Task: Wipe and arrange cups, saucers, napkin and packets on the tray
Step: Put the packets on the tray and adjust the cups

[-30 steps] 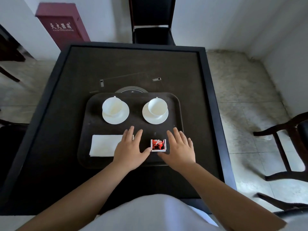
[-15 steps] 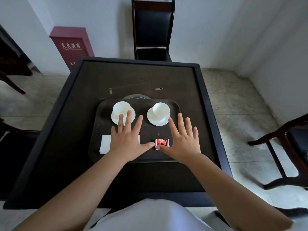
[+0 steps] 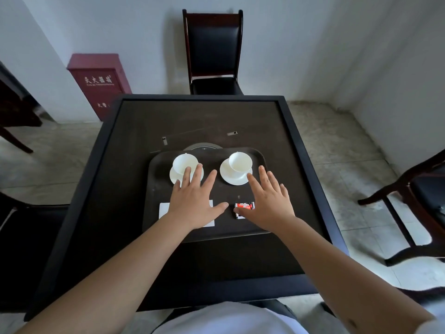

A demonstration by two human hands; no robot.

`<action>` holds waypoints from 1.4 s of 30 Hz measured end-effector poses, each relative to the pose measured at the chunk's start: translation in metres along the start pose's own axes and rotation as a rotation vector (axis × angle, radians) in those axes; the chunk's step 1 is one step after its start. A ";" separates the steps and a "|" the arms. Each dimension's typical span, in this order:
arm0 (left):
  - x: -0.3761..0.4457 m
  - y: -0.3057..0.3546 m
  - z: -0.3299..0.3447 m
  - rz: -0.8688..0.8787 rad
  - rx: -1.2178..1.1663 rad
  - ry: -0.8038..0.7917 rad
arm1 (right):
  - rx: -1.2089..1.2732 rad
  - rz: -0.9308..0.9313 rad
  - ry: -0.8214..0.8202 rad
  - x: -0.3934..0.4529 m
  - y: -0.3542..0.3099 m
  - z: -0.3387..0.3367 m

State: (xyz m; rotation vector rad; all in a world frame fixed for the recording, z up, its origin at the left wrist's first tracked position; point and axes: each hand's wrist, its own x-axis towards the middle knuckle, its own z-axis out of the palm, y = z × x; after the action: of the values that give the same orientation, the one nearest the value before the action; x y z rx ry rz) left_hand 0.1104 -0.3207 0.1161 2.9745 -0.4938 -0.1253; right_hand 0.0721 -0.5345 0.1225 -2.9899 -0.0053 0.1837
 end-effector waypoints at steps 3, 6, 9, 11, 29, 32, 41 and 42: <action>0.013 0.008 0.000 0.009 -0.006 -0.022 | 0.008 -0.032 0.002 0.010 0.010 -0.002; 0.030 0.019 0.001 0.007 -0.012 -0.034 | 0.011 -0.061 -0.019 0.026 0.024 -0.004; 0.054 0.030 0.004 -0.004 -0.009 -0.044 | 0.003 -0.107 -0.049 0.050 0.038 -0.005; 0.072 0.034 0.006 -0.025 -0.036 -0.065 | -0.008 -0.137 -0.081 0.069 0.049 -0.004; 0.170 0.046 0.061 -0.419 -0.652 -0.278 | -0.248 -0.433 -0.403 0.218 0.067 0.007; 0.177 0.049 0.071 -0.543 -0.736 -0.339 | -0.326 -0.490 -0.458 0.228 0.060 0.011; 0.178 0.043 0.078 -0.829 -1.298 -0.382 | -0.223 -0.414 -0.388 0.235 0.061 0.029; 0.178 0.042 0.078 -0.808 -1.301 -0.375 | -0.216 -0.395 -0.357 0.232 0.060 0.031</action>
State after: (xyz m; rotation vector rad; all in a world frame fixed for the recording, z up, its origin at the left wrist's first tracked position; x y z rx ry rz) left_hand 0.2567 -0.4268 0.0335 1.6614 0.5999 -0.7335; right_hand 0.2981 -0.5868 0.0553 -3.0361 -0.6864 0.6998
